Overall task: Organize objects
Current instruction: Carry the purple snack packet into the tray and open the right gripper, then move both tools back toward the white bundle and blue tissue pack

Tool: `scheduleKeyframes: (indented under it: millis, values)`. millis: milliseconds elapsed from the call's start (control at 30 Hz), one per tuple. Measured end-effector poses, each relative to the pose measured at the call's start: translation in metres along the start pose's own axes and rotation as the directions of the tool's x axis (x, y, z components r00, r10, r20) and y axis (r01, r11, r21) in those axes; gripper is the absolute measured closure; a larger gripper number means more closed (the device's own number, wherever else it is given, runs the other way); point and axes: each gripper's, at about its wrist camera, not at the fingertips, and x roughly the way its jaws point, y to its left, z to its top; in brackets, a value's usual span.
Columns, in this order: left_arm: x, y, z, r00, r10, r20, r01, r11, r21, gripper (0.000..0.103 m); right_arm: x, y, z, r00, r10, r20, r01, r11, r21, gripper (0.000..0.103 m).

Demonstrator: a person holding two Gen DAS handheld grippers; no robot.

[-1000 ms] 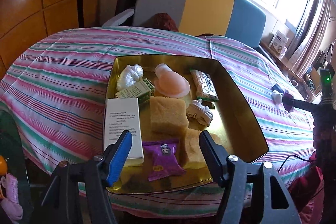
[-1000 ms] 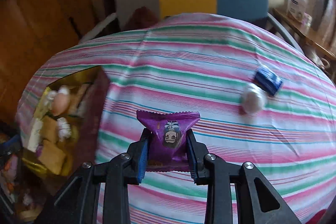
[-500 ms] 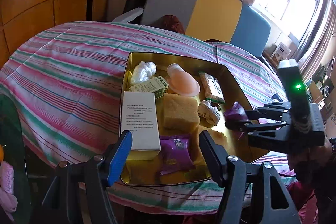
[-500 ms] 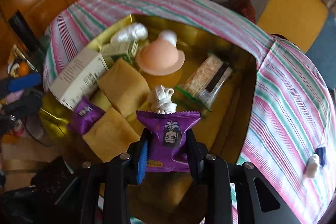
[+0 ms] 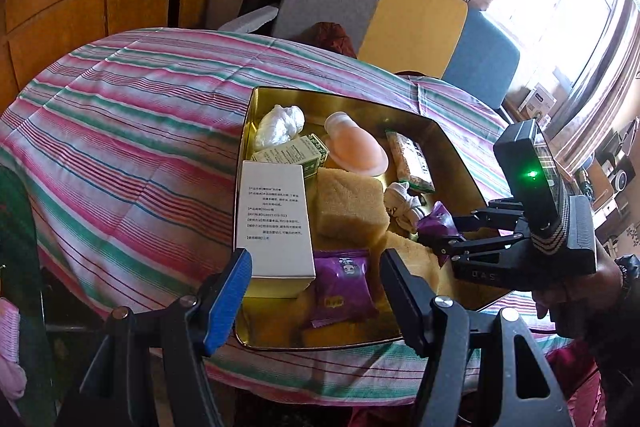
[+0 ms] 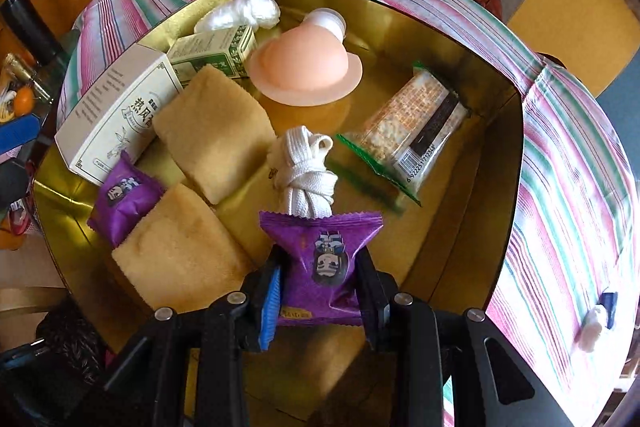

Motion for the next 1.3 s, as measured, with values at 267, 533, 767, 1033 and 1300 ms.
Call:
scheduleKeyframes:
  millis: [267, 533, 767, 1033, 1300]
  values:
    - [-0.001, 0.0, -0.001, 1.0, 0.013, 0.006, -0.013, 1.0, 0.008, 0.036, -0.019, -0.008, -0.008, 0.997, 0.024, 0.073, -0.027, 0.999, 0.047, 0.05]
    - [-0.014, -0.016, 0.004, 0.997, 0.05, 0.057, -0.053, 0.997, 0.053, 0.036, -0.075, -0.03, -0.028, 0.967, 0.036, 0.252, -0.075, 0.986, 0.147, 0.036]
    - [-0.021, -0.037, 0.01, 0.993, 0.072, 0.089, -0.083, 0.99, 0.118, 0.036, -0.107, -0.074, -0.063, 0.947, -0.067, 0.314, -0.027, 0.958, 0.286, 0.026]
    - [-0.02, -0.071, 0.017, 0.992, 0.079, 0.1, -0.098, 0.974, 0.203, 0.036, -0.121, -0.153, -0.12, 0.943, -0.198, 0.268, 0.039, 0.864, 0.501, 0.024]
    - [-0.014, -0.118, 0.023, 0.994, 0.055, 0.097, -0.083, 0.945, 0.317, 0.036, -0.12, -0.246, -0.189, 0.918, -0.359, 0.165, 0.142, 0.69, 0.709, 0.024]
